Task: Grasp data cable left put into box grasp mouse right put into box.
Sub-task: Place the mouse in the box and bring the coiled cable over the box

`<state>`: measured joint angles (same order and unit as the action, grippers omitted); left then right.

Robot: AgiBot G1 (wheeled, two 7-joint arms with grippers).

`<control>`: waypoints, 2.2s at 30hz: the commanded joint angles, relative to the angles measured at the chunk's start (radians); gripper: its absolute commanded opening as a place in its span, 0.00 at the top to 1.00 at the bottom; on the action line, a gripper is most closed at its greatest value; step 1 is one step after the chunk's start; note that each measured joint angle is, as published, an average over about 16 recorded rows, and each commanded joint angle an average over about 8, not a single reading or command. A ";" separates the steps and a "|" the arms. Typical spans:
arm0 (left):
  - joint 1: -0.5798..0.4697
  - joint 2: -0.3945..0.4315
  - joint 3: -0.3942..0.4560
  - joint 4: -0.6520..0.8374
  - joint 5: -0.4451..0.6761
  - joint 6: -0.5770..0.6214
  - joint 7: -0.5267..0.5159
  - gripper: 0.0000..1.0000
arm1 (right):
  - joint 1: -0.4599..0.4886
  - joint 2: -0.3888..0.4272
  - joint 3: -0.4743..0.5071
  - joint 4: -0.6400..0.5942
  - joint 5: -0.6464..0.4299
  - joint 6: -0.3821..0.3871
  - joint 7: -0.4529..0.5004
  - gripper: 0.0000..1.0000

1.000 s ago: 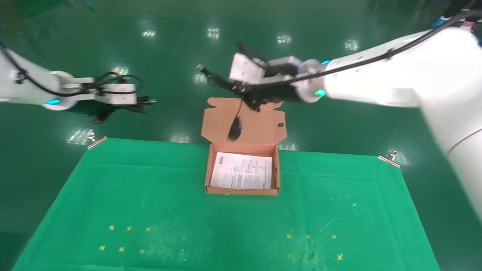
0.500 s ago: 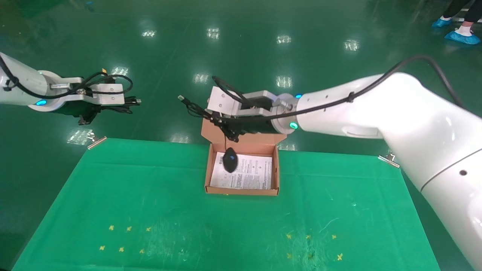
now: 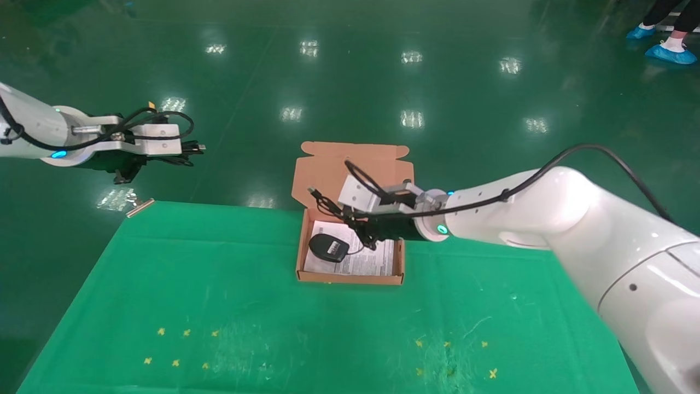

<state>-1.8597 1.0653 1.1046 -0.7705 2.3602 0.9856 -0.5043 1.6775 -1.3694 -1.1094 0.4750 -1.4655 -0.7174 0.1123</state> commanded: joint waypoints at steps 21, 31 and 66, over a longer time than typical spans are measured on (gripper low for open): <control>0.055 0.054 0.003 0.039 -0.012 -0.078 0.012 1.00 | -0.005 0.081 -0.052 0.086 0.032 0.036 0.011 0.00; 0.145 0.198 -0.011 0.179 -0.102 -0.318 0.153 1.00 | 0.022 0.253 -0.026 0.190 0.042 0.037 0.052 0.00; 0.289 0.306 0.172 0.130 -0.642 -0.521 0.532 0.00 | 0.062 0.716 -0.091 0.688 -0.213 0.032 0.483 0.00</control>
<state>-1.5722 1.3708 1.2714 -0.6401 1.7263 0.4652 0.0256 1.7390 -0.6574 -1.1995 1.1572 -1.6746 -0.6858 0.5904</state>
